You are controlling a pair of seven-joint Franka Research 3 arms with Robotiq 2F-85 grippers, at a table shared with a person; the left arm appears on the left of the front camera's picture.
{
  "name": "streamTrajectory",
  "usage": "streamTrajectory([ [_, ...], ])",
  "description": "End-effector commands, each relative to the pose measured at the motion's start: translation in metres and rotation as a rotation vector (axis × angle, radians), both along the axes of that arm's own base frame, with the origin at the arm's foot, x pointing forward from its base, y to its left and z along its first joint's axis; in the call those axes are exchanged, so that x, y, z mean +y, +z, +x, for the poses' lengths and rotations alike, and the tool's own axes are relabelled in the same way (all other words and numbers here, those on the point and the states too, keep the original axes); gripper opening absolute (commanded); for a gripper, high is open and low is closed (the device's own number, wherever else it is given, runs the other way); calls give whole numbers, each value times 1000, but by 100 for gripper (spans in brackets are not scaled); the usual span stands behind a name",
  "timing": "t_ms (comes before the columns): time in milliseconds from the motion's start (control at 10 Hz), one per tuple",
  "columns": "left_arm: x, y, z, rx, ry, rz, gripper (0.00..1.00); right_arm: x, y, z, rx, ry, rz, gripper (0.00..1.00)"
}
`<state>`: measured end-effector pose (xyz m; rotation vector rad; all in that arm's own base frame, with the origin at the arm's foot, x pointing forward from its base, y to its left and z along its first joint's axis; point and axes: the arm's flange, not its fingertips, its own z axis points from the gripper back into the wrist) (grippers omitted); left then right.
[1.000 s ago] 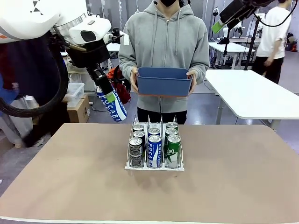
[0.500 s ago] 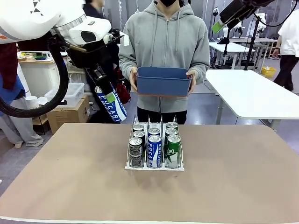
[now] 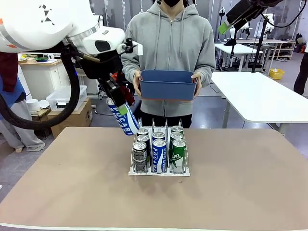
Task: Fill the beverage cans into the dispenser.
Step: Place the picked Ionic drink in the line of the Automatic Can Dispenser with the same cans.
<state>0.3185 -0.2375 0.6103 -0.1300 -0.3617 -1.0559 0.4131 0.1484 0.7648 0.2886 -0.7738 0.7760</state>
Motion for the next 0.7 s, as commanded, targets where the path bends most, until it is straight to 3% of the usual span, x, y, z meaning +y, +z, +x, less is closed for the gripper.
streamTrajectory([
  [0, -18, -15, -22, -5, -43, -36, 57, -1, -3, -3, 3, 1, -2, 100],
  [600, -80, -74, -47, 167, -248, 30, 57, -1, -3, -3, 3, 1, -2, 100],
])
